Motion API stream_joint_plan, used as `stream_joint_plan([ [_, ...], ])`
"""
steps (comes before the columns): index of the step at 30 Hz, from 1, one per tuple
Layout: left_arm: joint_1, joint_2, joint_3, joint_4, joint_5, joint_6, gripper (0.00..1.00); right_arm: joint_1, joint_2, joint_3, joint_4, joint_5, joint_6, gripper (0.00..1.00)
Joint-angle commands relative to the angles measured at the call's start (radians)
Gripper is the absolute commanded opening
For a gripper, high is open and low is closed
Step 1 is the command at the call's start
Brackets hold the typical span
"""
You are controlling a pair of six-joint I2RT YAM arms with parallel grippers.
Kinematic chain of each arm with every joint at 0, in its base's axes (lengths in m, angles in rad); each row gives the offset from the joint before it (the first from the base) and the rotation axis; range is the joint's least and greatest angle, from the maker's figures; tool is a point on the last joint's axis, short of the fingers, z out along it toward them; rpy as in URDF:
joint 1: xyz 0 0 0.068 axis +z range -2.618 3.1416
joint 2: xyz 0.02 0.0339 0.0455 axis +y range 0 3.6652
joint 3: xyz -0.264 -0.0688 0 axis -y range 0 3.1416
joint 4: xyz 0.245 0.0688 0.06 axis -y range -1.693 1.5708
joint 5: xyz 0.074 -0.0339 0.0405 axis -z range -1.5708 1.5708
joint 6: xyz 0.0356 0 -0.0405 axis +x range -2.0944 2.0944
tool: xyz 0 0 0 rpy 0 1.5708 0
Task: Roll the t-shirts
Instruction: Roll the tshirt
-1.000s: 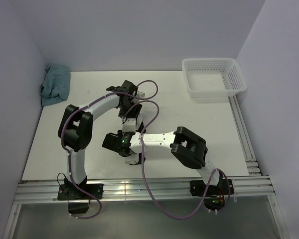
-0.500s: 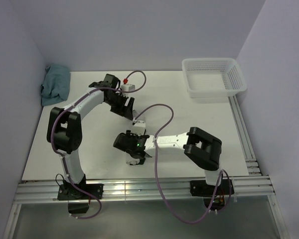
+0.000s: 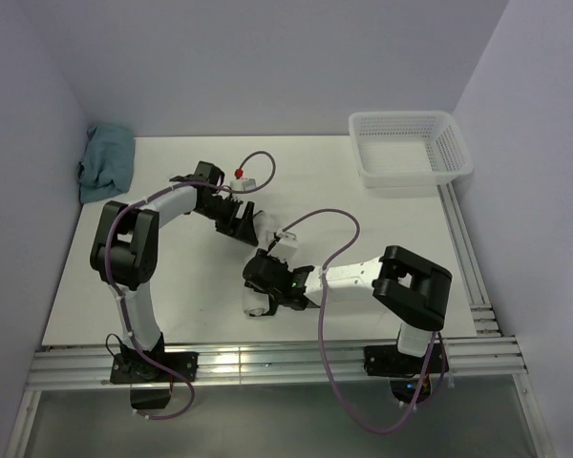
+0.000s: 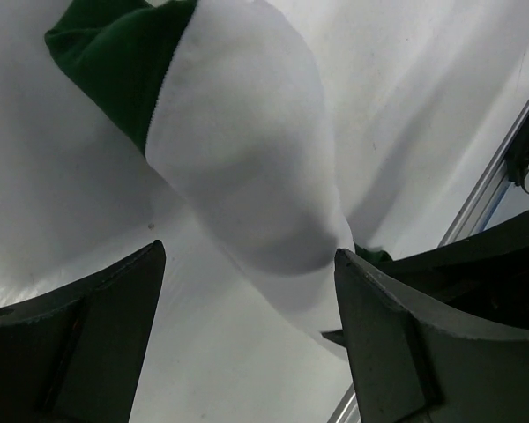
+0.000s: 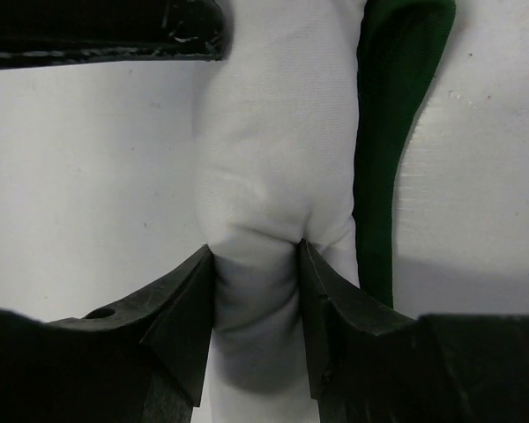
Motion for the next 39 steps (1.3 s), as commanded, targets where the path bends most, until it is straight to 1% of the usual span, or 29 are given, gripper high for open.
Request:
stream_joint_plan([
  [1, -0.004, 0.028, -0.015, 0.090, 0.059, -0.027, 0.81, 0.000, 0.039, -0.115, 0.033, -0.186, 0.053, 0.46],
  [3, -0.007, 0.031, -0.026, 0.124, 0.042, -0.050, 0.80, -0.006, 0.030, -0.139, 0.071, -0.195, 0.067, 0.46],
  [6, -0.013, 0.041, -0.025, 0.151, 0.009, -0.086, 0.76, -0.011, 0.021, -0.177, 0.113, -0.210, 0.079, 0.46],
  [7, -0.015, 0.044, -0.023, 0.154, -0.008, -0.101, 0.72, -0.014, 0.018, -0.192, 0.121, -0.213, 0.082, 0.46],
  [9, -0.021, 0.054, -0.006, 0.151, -0.045, -0.110, 0.68, -0.015, 0.011, -0.203, 0.131, -0.216, 0.092, 0.46],
  [10, -0.022, 0.055, 0.000, 0.153, -0.068, -0.124, 0.62, -0.015, 0.008, -0.218, 0.136, -0.215, 0.096, 0.46],
  [12, -0.035, 0.061, 0.020, 0.148, -0.122, -0.124, 0.56, -0.017, -0.001, -0.244, 0.154, -0.218, 0.110, 0.46],
  [13, -0.048, 0.064, 0.038, 0.141, -0.149, -0.176, 0.49, -0.017, -0.008, -0.255, 0.174, -0.226, 0.119, 0.46],
  [15, -0.065, 0.078, 0.057, 0.112, -0.211, -0.181, 0.40, -0.020, -0.015, -0.283, 0.191, -0.232, 0.127, 0.47],
  [16, -0.075, 0.083, 0.063, 0.105, -0.243, -0.187, 0.30, -0.022, -0.018, -0.289, 0.196, -0.233, 0.128, 0.47],
  [18, -0.107, 0.087, 0.074, 0.089, -0.286, -0.187, 0.19, -0.025, -0.024, -0.294, 0.197, -0.236, 0.128, 0.49],
  [19, -0.116, 0.089, 0.074, 0.084, -0.345, -0.192, 0.07, -0.025, -0.027, -0.292, 0.194, -0.235, 0.127, 0.52],
  [20, -0.136, 0.087, 0.074, 0.079, -0.369, -0.193, 0.02, -0.023, -0.036, -0.292, 0.185, -0.232, 0.125, 0.57],
  [22, -0.151, 0.094, 0.077, 0.066, -0.415, -0.193, 0.00, -0.028, -0.061, -0.286, 0.176, -0.223, 0.118, 0.64],
  [25, -0.168, 0.094, 0.080, 0.052, -0.447, -0.195, 0.00, -0.037, -0.105, -0.283, 0.167, -0.218, 0.104, 0.70],
  [28, -0.180, 0.094, 0.084, 0.041, -0.496, -0.198, 0.00, -0.054, -0.142, -0.269, 0.139, -0.209, 0.092, 0.73],
  [32, -0.194, 0.103, 0.101, 0.018, -0.525, -0.198, 0.00, -0.069, -0.203, -0.223, 0.009, -0.158, 0.078, 0.75],
  [35, -0.196, 0.104, 0.104, 0.016, -0.536, -0.198, 0.00, -0.078, -0.231, -0.211, -0.045, -0.137, 0.076, 0.78],
  [39, -0.196, 0.112, 0.104, 0.013, -0.539, -0.196, 0.00, -0.135, -0.255, -0.280, 0.057, -0.161, 0.061, 0.78],
])
